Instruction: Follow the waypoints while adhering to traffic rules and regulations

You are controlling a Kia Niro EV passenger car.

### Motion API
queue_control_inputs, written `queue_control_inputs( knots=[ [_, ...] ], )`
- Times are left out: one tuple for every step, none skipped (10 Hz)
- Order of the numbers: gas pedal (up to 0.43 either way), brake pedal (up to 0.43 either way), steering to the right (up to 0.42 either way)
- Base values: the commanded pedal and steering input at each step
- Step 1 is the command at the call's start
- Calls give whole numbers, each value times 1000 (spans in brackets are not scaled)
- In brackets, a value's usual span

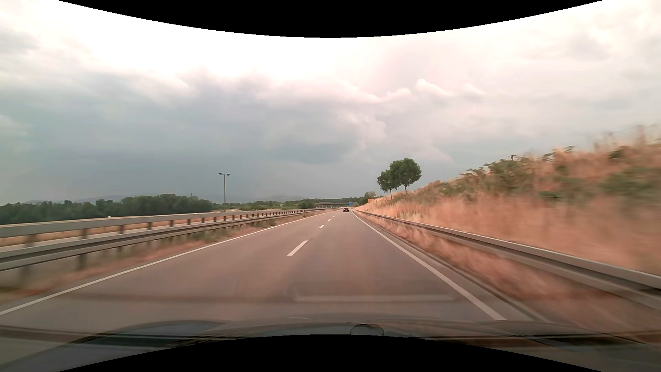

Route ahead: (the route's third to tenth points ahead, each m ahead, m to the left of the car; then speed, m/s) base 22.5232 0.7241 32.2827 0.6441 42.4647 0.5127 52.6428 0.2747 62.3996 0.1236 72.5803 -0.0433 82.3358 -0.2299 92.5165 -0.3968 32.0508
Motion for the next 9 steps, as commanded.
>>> queue_control_inputs(
  knots=[
    [169,0,1],
    [169,0,0],
    [169,0,0],
    [169,0,0],
    [169,0,0],
    [169,0,0],
    [169,0,0],
    [169,0,0],
    [169,0,1]
  ],
)
